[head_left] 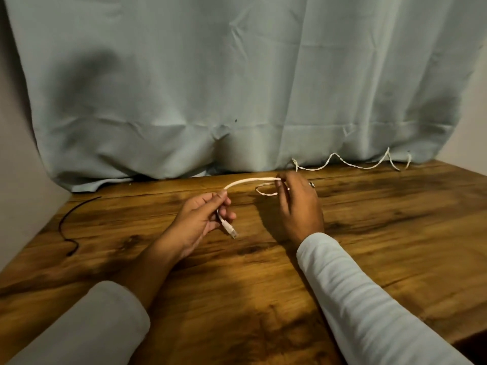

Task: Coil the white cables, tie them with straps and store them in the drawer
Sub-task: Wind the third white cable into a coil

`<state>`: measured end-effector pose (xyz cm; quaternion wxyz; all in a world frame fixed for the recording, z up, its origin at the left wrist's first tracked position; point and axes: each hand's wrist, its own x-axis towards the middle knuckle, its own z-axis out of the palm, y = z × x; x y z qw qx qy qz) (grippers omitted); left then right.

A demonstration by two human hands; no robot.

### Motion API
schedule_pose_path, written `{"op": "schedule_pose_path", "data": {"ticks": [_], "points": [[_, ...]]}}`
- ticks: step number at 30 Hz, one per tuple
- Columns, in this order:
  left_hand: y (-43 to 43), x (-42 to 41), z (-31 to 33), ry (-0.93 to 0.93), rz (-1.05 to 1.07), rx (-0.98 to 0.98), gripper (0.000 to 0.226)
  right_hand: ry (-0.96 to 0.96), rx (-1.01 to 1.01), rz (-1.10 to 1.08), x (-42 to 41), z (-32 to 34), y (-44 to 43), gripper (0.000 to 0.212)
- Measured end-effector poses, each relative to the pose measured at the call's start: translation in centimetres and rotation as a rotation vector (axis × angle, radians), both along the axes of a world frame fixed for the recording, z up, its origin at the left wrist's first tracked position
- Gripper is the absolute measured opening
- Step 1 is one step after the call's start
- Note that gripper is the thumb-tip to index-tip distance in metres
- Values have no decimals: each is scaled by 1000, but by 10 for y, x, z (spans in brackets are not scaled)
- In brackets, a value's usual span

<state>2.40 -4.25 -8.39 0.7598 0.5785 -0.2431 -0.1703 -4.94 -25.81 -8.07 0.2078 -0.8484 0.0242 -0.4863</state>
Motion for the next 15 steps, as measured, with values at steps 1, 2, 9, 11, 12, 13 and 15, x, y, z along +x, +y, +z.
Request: {"op": "schedule_pose_path", "data": {"ticks": [1, 2, 9, 11, 12, 13, 15], "points": [[-1, -1, 2, 78, -39, -64, 24, -13, 34, 21, 1, 0, 1, 11], [-2, -1, 3, 143, -69, -122, 23, -28, 51, 41, 1, 0, 2, 11], [-4, 4, 9, 357, -259, -368, 29, -49, 59, 155, 0, 5, 12, 19], [-1, 7, 10, 404, -305, -443, 32, -6, -6, 130, 2, 2, 13, 24], [1, 9, 11, 419, -319, -483, 31, 43, -44, 107, 3, 1, 13, 24], [3, 11, 12, 422, -323, -515, 29, 117, -79, 89, 4, -2, 13, 23], [6, 12, 14, 409, -307, -535, 34, 322, -124, 68, 5, -6, 15, 23]]}}
